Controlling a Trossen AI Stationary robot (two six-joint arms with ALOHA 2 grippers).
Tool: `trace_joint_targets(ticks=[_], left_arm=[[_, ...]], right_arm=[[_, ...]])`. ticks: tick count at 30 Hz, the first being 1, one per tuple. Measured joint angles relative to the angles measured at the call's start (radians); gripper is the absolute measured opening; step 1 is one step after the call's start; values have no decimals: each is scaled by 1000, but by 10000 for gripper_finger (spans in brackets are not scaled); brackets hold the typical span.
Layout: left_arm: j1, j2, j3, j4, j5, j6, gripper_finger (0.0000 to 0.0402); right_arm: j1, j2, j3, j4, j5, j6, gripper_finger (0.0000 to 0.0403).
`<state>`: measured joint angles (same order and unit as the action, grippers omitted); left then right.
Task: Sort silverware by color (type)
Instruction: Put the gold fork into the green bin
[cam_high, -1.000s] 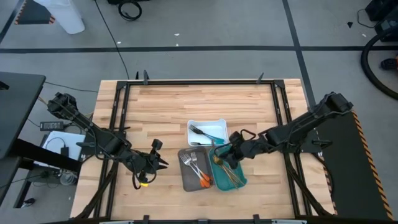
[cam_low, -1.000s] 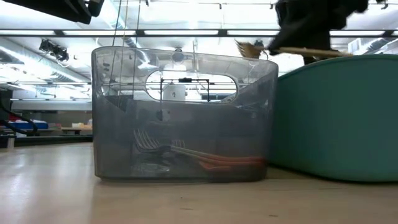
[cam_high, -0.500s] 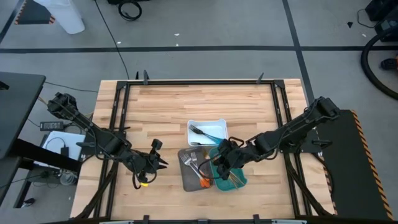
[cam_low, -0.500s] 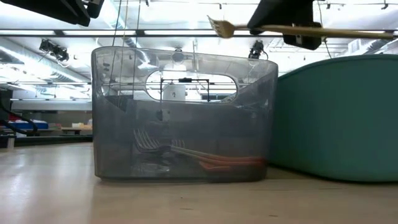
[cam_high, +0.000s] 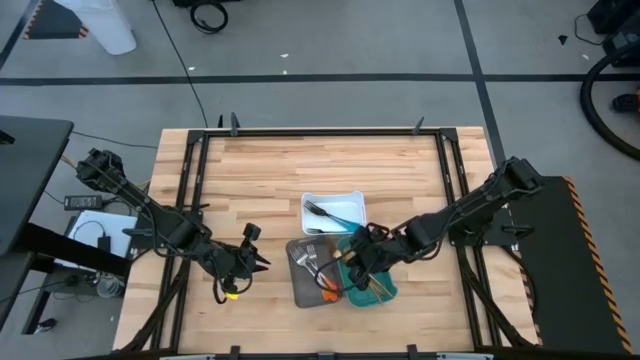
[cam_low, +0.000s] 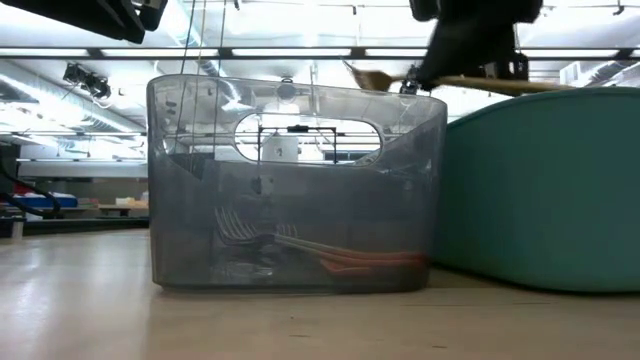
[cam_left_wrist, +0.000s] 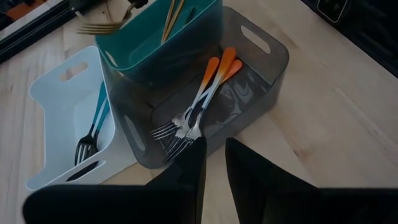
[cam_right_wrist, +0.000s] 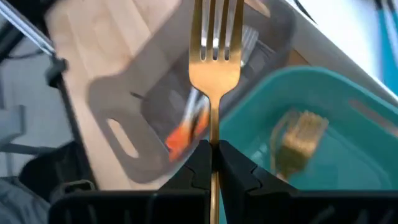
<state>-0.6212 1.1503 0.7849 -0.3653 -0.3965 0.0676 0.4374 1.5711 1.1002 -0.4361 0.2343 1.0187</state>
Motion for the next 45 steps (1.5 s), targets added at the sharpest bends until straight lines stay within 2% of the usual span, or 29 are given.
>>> trace_joint_targets(ticks=[7, 9, 16, 23, 26, 32, 40, 45], left_arm=[[0, 1, 0, 0, 0, -4, 68], [0, 0, 0, 2, 0, -4, 68], [0, 0, 0, 3, 0, -3, 68], [0, 0, 0, 2, 0, -3, 68], [0, 0, 0, 2, 0, -3, 68], [0, 0, 0, 11, -1, 4, 68], [0, 0, 0, 11, -1, 5, 68], [1, 0, 0, 10, -1, 8, 68]], right_arm=[[-1, 27, 0, -123, -4, 78, 18], [-6, 29, -1, -176, -36, 90, 18], [-32, 24, -1, -195, -116, 86, 18], [-55, -2, 52, -215, -137, 44, 18], [-77, -2, 96, -271, -218, 30, 18], [-151, -2, 106, -314, -445, 42, 18], [-232, 17, 89, -343, -595, 74, 18], [-237, 115, 88, -295, -715, 58, 18]])
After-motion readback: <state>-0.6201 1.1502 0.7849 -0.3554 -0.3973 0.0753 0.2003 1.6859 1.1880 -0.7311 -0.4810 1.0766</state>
